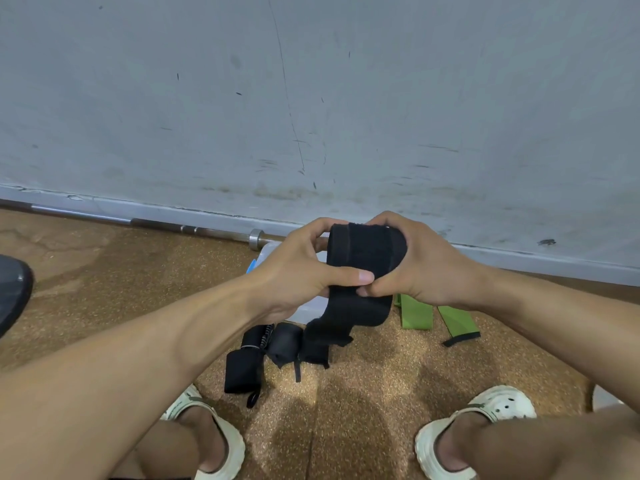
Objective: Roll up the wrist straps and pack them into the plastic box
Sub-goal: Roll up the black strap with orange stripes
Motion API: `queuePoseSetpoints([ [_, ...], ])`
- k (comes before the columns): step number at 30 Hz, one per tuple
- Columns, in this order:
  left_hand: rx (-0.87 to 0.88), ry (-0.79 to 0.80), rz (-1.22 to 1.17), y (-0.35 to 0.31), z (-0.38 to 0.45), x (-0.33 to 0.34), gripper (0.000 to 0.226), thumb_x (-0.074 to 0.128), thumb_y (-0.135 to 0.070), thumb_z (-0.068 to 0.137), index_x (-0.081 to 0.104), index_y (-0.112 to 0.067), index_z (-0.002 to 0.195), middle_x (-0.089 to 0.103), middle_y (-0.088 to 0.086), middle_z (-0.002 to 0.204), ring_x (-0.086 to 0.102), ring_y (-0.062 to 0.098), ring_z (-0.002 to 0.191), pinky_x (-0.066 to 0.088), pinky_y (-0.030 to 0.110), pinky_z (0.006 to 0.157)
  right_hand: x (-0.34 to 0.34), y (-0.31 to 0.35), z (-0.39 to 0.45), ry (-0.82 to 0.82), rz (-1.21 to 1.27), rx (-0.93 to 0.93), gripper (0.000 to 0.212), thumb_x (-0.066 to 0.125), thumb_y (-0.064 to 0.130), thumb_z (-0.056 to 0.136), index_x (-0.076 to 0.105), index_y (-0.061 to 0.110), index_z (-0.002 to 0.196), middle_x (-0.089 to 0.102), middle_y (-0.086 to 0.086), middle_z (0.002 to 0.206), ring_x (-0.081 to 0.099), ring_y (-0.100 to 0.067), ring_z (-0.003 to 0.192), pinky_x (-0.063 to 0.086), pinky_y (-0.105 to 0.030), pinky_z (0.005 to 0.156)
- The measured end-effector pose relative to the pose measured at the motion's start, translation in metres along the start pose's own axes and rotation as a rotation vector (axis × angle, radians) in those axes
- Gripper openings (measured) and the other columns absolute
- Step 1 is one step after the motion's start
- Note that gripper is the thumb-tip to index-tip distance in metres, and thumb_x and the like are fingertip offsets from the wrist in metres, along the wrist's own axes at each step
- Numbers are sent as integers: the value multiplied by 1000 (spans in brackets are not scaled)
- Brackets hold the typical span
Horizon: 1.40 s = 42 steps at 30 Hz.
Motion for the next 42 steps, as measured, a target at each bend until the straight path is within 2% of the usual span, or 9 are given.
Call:
queuePoseSetpoints([
  [5, -3, -15, -33, 2, 1, 0, 63, 85, -2, 76, 58, -22, 129, 66, 5, 126, 74, 27, 103, 60, 58, 85, 1, -1, 6, -25, -18, -75, 62, 92, 9, 68, 57, 31, 114, 72, 5, 95, 70, -11, 89, 59, -31, 76],
  [10, -37, -53, -138, 1, 1, -7, 64, 84, -27, 68, 60, -11, 125, 73, 11, 117, 74, 24, 102, 62, 49, 79, 7, -1, 6, 24, 38, -88, 79, 94, 8, 69, 51, 35, 131, 70, 9, 114, 69, -5, 104, 59, -25, 85],
  [13, 4, -92, -105, -3, 3, -13, 60, 85, -15, 69, 62, -13, 124, 72, 6, 119, 74, 21, 103, 63, 44, 78, 11, -2, 5, 57, 199, -3, 86, 92, 13, 72, 47, 37, 142, 66, 9, 128, 71, -5, 107, 60, -26, 89],
  [17, 49, -90, -87, -5, 4, -17, 58, 82, 7, 74, 61, -15, 124, 69, 3, 121, 74, 18, 98, 62, 35, 72, 21, -10, 3, 231, 533, 171, 59, 78, 35, 80, 59, 26, 135, 71, 1, 127, 70, -18, 116, 57, -45, 100],
  [20, 80, -98, -87, -5, 4, -16, 63, 80, 12, 73, 60, -17, 126, 68, 4, 124, 73, 15, 98, 62, 34, 74, 18, -11, 6, 202, 591, 164, 53, 71, 34, 84, 60, 21, 134, 71, -6, 126, 69, -24, 118, 57, -48, 99],
  [25, -41, -42, -187, 3, 6, -13, 70, 84, -19, 71, 55, -19, 135, 71, 6, 126, 71, 21, 111, 60, 47, 89, 6, -8, 11, 88, 605, 50, 54, 77, 21, 80, 59, 21, 131, 69, -1, 123, 71, -28, 112, 61, -48, 91],
  [29, -150, -30, -280, 8, 2, -9, 53, 73, -42, 87, 64, -14, 132, 69, 11, 127, 70, 32, 113, 60, 49, 90, 2, -9, 11, -5, 524, -26, 54, 80, 7, 81, 62, 25, 128, 66, -1, 127, 72, -24, 109, 63, -41, 83],
  [35, -113, -54, -383, 3, 4, -11, 41, 68, -21, 94, 62, -14, 133, 71, 11, 120, 73, 33, 101, 61, 39, 81, -3, -5, 12, -15, 504, -43, 59, 82, 0, 78, 67, 27, 128, 66, 1, 131, 69, -21, 116, 60, -42, 94],
  [42, 31, -53, -283, -4, 7, -17, 62, 73, 10, 81, 60, -23, 131, 66, 9, 127, 73, 25, 103, 60, 40, 83, 7, -13, 13, 94, 735, 169, 51, 68, 42, 86, 62, 28, 135, 64, -7, 136, 69, -28, 114, 61, -42, 90],
])
Point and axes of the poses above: each hand's wrist, its own z-axis towards the middle knuckle, its own x-axis out of the palm, y = z × x, the point moved 7 cm from there along z, towards the middle knuckle
